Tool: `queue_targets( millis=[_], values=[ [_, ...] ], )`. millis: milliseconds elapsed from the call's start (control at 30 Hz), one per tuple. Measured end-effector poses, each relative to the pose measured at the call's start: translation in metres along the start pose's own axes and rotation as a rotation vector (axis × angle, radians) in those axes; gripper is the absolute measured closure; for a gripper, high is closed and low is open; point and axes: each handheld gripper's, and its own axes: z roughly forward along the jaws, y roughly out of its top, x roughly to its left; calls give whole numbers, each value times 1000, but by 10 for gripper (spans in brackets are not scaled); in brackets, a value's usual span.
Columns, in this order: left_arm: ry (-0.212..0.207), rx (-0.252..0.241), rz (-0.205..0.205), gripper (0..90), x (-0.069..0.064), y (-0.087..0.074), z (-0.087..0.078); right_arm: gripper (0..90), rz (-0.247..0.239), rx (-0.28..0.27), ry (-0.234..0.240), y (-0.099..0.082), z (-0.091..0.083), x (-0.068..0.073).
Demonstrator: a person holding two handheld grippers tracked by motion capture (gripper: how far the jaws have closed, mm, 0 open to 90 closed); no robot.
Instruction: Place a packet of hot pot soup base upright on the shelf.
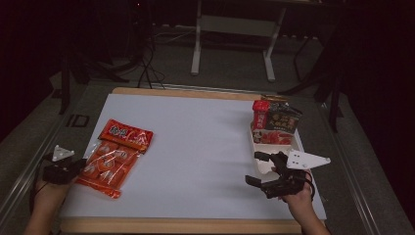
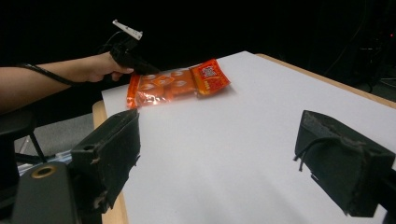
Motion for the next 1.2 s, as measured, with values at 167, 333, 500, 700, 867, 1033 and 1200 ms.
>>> queue_targets(
  millis=[167, 333, 500, 700, 867, 1033, 1200],
  values=[
    [-56, 17, 38, 900, -12, 2, -2, 141, 1, 3, -1, 0, 0, -1],
    [-95, 15, 47, 900, -34, 3, -2, 141, 1, 2, 2, 0, 0, -1],
    [-135, 4, 49, 900, -54, 4, -3, 141, 1, 1, 2, 1, -1, 0],
    [-181, 21, 74, 900, -79, 7, -5, 142, 2, 2, 4, 1, -1, 0],
    [-216, 22, 90, 900, -94, 8, -7, 142, 0, 6, 6, 1, 0, 0],
    [-226, 26, 102, 900, -103, 9, -7, 142, 0, 6, 6, 0, 0, 0],
    [-213, 4, 87, 900, -101, 12, -9, 142, 2, 7, 8, 0, 0, -1]
  ],
)
